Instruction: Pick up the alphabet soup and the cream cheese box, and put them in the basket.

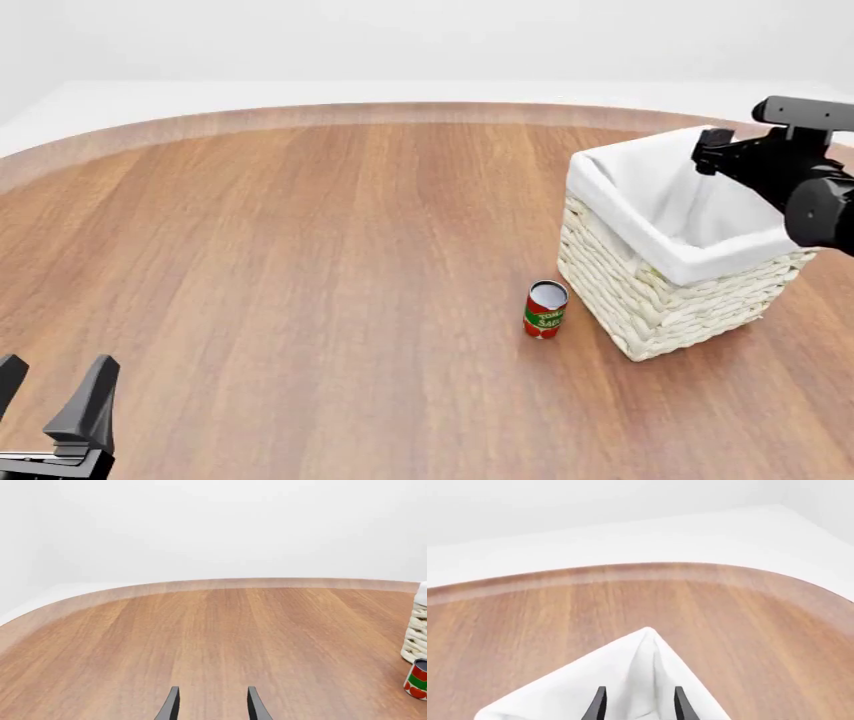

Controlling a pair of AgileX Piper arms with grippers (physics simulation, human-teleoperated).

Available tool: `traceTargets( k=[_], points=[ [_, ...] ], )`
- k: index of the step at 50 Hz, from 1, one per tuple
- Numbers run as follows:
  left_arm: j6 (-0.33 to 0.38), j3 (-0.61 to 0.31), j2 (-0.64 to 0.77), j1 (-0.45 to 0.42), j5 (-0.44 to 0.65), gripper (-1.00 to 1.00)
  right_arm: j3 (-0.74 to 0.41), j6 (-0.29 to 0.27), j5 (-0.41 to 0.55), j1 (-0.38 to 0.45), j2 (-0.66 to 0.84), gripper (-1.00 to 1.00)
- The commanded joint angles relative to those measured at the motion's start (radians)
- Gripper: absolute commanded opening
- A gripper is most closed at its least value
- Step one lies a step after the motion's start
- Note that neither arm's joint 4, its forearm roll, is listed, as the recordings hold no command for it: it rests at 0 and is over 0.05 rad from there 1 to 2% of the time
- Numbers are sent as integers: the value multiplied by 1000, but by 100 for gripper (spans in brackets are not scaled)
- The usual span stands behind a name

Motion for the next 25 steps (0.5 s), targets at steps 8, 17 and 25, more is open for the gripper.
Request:
traceTargets(
  k=[8, 17, 25],
  points=[
    [0, 1, -1, 0, 0, 100, 14, 1, 14, 16, -65, 100],
    [0, 1, -1, 0, 0, 100, 47, -5, 20, 31, -133, 100],
    [0, 1, -1, 0, 0, 100, 116, -6, -2, 53, -214, 100]
  ],
)
